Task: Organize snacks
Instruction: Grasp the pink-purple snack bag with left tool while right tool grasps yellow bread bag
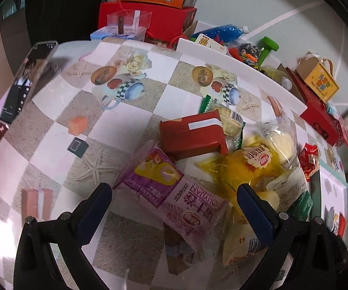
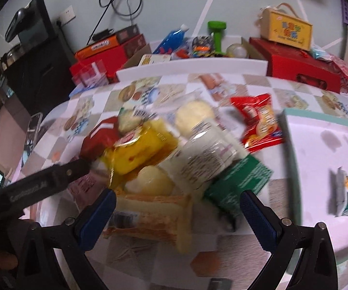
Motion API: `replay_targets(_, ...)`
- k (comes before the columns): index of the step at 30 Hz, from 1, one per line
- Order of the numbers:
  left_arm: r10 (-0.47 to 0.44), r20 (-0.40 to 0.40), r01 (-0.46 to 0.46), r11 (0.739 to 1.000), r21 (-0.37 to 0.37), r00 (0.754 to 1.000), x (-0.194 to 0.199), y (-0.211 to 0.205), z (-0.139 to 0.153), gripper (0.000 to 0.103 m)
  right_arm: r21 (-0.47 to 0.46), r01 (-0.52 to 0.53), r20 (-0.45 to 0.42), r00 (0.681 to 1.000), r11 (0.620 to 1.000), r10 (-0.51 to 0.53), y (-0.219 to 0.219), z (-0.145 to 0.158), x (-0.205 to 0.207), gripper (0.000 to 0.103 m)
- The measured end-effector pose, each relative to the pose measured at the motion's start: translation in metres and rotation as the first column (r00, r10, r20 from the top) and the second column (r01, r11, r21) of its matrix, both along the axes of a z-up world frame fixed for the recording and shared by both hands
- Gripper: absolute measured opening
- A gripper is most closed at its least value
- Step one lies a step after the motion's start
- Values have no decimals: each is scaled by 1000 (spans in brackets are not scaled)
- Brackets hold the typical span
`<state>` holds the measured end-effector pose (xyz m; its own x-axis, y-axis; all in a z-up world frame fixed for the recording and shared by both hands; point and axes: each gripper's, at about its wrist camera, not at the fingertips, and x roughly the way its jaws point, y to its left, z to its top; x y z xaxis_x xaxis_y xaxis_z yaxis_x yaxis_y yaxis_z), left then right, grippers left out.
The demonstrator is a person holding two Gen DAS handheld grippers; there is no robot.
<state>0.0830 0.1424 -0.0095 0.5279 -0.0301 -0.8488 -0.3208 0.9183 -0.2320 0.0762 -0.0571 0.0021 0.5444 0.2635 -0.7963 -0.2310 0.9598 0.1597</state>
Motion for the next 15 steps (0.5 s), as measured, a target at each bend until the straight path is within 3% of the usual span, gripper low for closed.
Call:
replay_targets(8, 56, -32, -57, 998, -29, 998, 4, 12, -17, 102, -19, -49, -35, 998, 999, 48, 20, -11, -2, 103)
replay_targets(15, 48, -39, -48, 999, -6, 998, 4, 10, -22, 96, -65, -78, -68, 995, 995, 73, 30, -26, -2, 103)
